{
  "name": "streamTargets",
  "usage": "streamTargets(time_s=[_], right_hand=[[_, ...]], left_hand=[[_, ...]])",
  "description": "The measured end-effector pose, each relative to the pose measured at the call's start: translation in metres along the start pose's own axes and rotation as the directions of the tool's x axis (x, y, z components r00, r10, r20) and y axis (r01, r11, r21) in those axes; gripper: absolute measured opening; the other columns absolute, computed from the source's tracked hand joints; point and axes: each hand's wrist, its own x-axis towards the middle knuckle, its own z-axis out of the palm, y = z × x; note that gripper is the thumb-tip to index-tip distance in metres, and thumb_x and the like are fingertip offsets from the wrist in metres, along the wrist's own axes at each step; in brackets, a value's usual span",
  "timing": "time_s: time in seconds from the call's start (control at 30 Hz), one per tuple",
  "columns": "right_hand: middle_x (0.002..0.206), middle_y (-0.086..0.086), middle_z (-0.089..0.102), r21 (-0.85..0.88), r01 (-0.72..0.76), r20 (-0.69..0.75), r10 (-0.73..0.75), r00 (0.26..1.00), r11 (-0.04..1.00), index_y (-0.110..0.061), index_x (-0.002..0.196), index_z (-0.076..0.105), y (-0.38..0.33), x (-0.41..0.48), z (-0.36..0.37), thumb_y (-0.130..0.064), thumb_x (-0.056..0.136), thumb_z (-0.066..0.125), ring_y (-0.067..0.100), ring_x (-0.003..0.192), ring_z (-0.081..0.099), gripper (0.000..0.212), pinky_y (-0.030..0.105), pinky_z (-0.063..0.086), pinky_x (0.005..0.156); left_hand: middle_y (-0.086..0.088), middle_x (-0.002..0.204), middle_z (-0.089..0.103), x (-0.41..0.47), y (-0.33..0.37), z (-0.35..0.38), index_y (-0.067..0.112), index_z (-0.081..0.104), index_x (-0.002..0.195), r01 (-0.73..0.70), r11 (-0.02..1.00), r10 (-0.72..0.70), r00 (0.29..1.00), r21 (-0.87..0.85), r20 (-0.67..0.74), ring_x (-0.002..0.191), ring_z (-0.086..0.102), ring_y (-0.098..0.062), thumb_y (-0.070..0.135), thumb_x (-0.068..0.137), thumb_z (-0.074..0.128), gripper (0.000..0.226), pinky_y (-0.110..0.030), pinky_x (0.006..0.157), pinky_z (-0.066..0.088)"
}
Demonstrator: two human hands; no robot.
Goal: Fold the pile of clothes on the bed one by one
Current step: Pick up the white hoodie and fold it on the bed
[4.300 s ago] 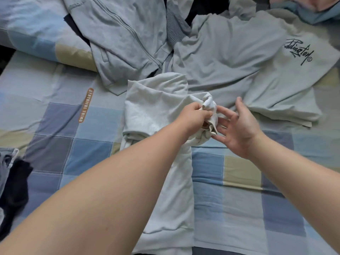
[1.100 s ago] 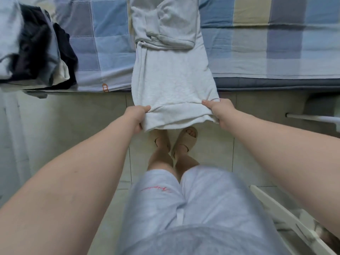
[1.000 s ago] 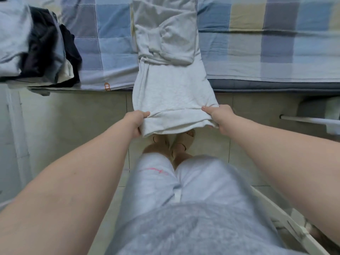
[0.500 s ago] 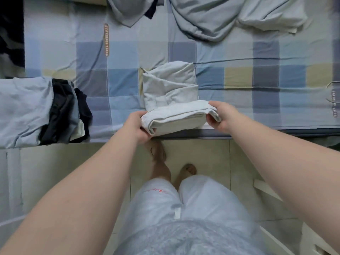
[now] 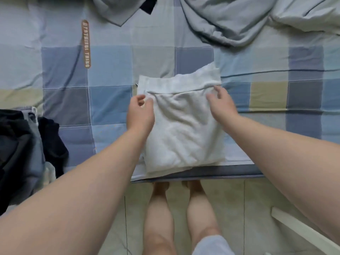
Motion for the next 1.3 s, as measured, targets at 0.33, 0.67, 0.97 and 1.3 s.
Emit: streamTargets(time_s=[0.33,0.67,0.97,1.3], right_hand=[[0.165,0.012,-0.021,-0.533,0.384,0.085,-0.403,0.911,0.754,-0.045,0.156,-0.011,0.071,0.086,0.069,-0.071,0.093,0.039,0.036,0.154,-0.003,0.085,0.053,0.010,0.123],[0.130,-0.009,0.064,0.130,0.081,0.236,-0.110,0.966,0.988,-0.030,0.137,0.052,0.066,0.091,0.010,-0.060,0.076,0.078,0.014,0.118,0.062,0.074,0.034,0.048,0.103],[0.104,-0.003,0.078,0.229,-0.214,0.451,0.091,0.888,0.950,-0.020,0.115,0.070,0.075,0.092,0.012,-0.062,0.044,0.093,0.018,0.097,0.074,0.085,0.034,0.056,0.087],[0.105,0.001,0.077,0.375,-0.128,0.425,-0.047,0.904,0.918,-0.016,0.117,0.072,-0.019,0.006,-0.095,-0.041,0.077,0.077,0.016,0.095,0.074,0.047,0.031,0.059,0.078]], left_hand=[[0.012,0.165,-0.025,0.065,-0.097,0.070,0.053,0.002,0.155,-0.403,0.507,0.266,0.914,0.762,0.307,0.151,-0.025,-0.025,0.069,0.094,0.044,0.076,-0.064,0.117,-0.005],[-0.002,0.162,0.021,0.043,-0.067,0.034,0.029,0.027,0.154,-0.088,0.918,0.143,0.983,0.388,-0.115,0.144,0.032,-0.024,0.049,0.078,0.081,0.095,-0.040,0.115,0.031],[-0.001,0.115,0.068,0.050,-0.072,0.034,0.013,0.062,0.123,0.393,0.920,-0.392,0.919,-0.007,0.034,0.105,0.065,-0.026,0.054,0.068,0.087,0.072,-0.041,0.098,0.052],[-0.004,0.110,0.076,-0.029,0.052,-0.032,0.012,0.072,0.118,0.334,0.885,-0.208,0.907,-0.324,0.366,0.099,0.074,-0.019,0.033,0.087,0.074,0.038,-0.032,0.073,0.057]])
